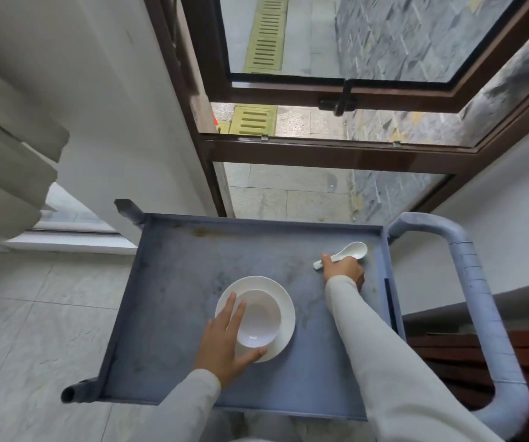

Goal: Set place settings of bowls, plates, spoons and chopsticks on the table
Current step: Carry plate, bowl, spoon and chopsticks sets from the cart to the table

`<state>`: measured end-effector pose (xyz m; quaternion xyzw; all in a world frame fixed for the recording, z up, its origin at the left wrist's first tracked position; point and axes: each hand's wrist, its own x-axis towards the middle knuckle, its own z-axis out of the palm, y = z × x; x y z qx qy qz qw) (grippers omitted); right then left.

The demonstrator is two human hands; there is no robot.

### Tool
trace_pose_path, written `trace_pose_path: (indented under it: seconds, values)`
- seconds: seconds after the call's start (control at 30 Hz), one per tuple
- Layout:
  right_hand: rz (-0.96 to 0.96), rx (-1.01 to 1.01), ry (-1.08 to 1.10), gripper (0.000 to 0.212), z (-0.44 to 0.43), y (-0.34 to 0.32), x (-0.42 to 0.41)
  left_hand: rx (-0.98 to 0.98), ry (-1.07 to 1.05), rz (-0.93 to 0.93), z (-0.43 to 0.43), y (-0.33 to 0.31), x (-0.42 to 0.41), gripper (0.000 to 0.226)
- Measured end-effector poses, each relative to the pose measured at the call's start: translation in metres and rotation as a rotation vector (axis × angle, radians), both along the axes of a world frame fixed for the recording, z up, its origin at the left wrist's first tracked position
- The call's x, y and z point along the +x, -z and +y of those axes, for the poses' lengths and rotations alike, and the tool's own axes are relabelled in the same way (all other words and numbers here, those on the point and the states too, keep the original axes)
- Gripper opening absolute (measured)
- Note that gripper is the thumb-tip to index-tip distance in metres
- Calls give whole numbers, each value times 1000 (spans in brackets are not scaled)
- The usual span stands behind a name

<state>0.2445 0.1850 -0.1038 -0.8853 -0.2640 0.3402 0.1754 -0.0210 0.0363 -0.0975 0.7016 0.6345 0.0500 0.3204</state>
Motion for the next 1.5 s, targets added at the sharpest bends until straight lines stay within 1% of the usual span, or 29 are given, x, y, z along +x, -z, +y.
trace_pose_path:
  seconds: [0.1,0.2,0.27,0.33,0.43,0.53,0.7,0.77,0.83,0.9,0.97,1.03,1.13,1.33,1.37,1.43,1.5]
  values:
    - [-16,-25,-60,38,-5,0,-2,11,51,48,10,-4,-3,105]
    - [80,64,-158,23,-36,-17,-6,14,83,53,19,-7,-5,109]
    - [185,166,-219,21,-74,-36,-14,-6,51,6,23,-8,-6,115]
    - [270,205,-318,18,-115,-50,-24,-17,32,-25,24,-8,-5,119]
    - [300,117,-456,19,-156,-56,-46,-19,2,-84,25,-5,-5,121]
    - [202,60,-505,25,-162,-54,-70,0,12,-151,24,-3,-8,118]
    - [114,21,-494,30,-154,-45,-96,14,24,-129,23,1,-7,116]
    - [80,49,-482,33,-156,-42,-97,36,34,-135,23,1,-8,116]
    - [7,129,-371,27,-160,-39,-79,40,34,-134,25,1,-9,117]
    - [-164,127,-252,26,-163,-38,-42,29,36,-133,25,1,-9,117]
    - [-297,-1,-221,40,-167,-35,6,32,38,-141,25,-1,-8,117]
    - [-369,-152,-220,49,-171,-27,44,25,35,-132,25,-2,-6,119]
    - [-414,-209,-279,52,-173,-16,51,33,15,-154,25,0,-6,122]
    - [-451,-220,-320,52,-176,-6,44,11,-59,-266,18,7,-12,121]
    - [-451,-222,-337,51,-177,-6,46,3,-86,-276,17,7,-11,117]
    - [-434,-232,-385,46,-178,-7,50,-2,-135,-286,18,8,-10,101]
    - [-404,-248,-407,35,-179,-7,56,0,-186,-298,19,9,-8,83]
